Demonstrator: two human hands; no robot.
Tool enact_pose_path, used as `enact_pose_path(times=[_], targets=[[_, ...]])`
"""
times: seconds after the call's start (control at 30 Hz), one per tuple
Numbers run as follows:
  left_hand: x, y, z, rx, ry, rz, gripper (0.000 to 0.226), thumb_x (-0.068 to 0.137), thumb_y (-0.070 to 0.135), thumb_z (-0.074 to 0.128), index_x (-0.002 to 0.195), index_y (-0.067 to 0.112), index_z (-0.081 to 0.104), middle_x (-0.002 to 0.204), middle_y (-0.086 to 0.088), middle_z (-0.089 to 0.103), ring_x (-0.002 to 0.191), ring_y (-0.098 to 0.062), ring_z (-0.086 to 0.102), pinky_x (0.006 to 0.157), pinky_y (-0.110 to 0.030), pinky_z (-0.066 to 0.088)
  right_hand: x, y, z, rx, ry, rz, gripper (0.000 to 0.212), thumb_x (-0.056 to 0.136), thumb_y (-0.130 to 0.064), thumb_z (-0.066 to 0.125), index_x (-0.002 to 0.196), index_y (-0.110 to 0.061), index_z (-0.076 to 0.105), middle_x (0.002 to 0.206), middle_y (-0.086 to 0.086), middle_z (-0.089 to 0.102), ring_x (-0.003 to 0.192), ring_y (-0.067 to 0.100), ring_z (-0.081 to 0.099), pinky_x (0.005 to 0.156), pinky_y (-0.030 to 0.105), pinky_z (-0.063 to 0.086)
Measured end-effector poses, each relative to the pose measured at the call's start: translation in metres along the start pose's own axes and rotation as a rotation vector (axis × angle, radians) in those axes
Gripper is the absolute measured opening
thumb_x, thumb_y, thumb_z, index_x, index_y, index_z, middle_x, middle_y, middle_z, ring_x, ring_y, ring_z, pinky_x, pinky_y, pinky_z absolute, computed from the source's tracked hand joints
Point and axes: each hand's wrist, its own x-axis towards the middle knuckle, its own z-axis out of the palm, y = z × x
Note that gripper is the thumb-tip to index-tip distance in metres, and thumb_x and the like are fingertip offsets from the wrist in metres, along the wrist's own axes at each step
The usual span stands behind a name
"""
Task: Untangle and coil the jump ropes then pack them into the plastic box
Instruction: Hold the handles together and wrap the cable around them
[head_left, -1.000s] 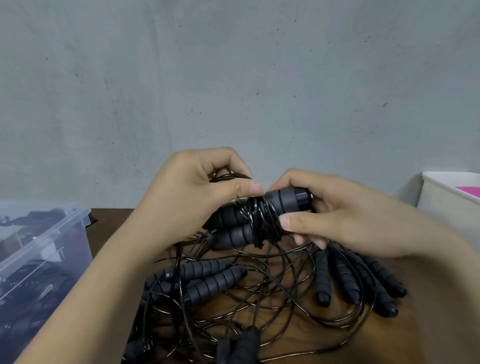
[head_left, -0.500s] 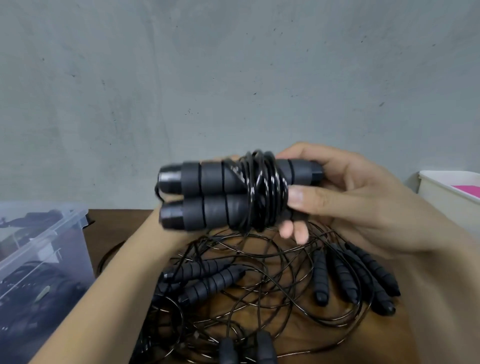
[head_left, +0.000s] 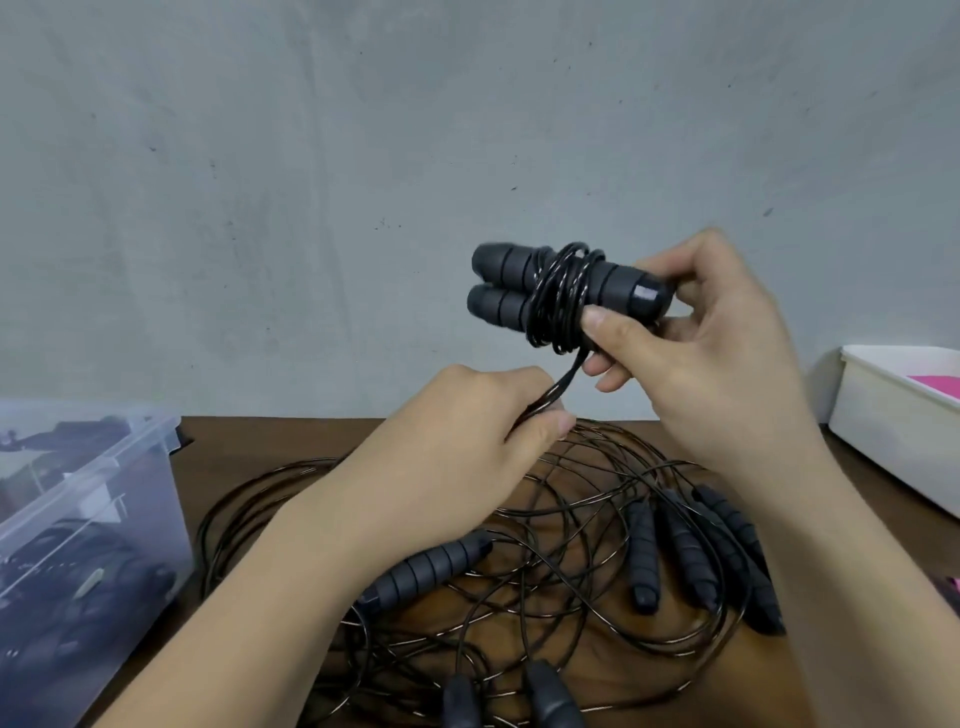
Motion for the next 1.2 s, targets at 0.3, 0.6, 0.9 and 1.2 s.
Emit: enact_pose_path(times=[0.3,0.6,0.9,1.2], targets=[[-0.01,-0.007,-0.046,-0.039,0.192,0.053,0.021,0.094,0.051,0.068,0.083,0.033,0.069,0.058,0.009,0.06,0.049,-0.009,0.048,0.047,-0.018,0.033,-0.001,0.003,-0.003,-0.18,-0.348,0.084,0.022,0.094,-0.02,0.081,0.1,-0.028,0.061,0.11,-0.004,0.072,0.069,0.022,0.077,0.054,0.024,0.048],[-0.005,-0.048,-0.058,-0.382,0.274,0.084,0.028,0.091,0.045,0.075,0.087,0.018,0.068,0.064,0.0,0.051,0.061,-0.009,0.041,0.057,-0.015,0.032,-0.008,-0.015,-0.016,0.284,-0.637,0.058,0.03,0.091,-0.011,0.078,0.11,0.001,0.058,0.1,0.013,0.073,0.062,0.032,0.069,0.045,0.027,0.049],[0.008,-0.071,-0.009,-0.456,0.309,-0.237,0.021,0.091,0.029,0.068,0.083,0.012,0.059,0.071,0.007,0.058,0.061,-0.002,0.05,0.058,-0.022,0.041,-0.005,-0.019,-0.008,0.601,-0.435,0.037,0.023,0.093,-0.008,0.075,0.106,-0.008,0.057,0.099,0.019,0.07,0.062,0.029,0.069,0.054,0.026,0.057],[0.014,-0.02,0.002,-0.662,0.133,-0.225,0.055,0.114,0.031,0.039,0.063,0.033,0.058,0.066,-0.004,0.033,0.058,-0.015,0.027,0.051,-0.023,0.024,-0.003,-0.009,0.01,0.352,-0.068,-0.124,0.022,0.094,-0.013,0.075,0.108,-0.016,0.058,0.107,0.013,0.073,0.066,0.034,0.074,0.064,0.036,0.062]])
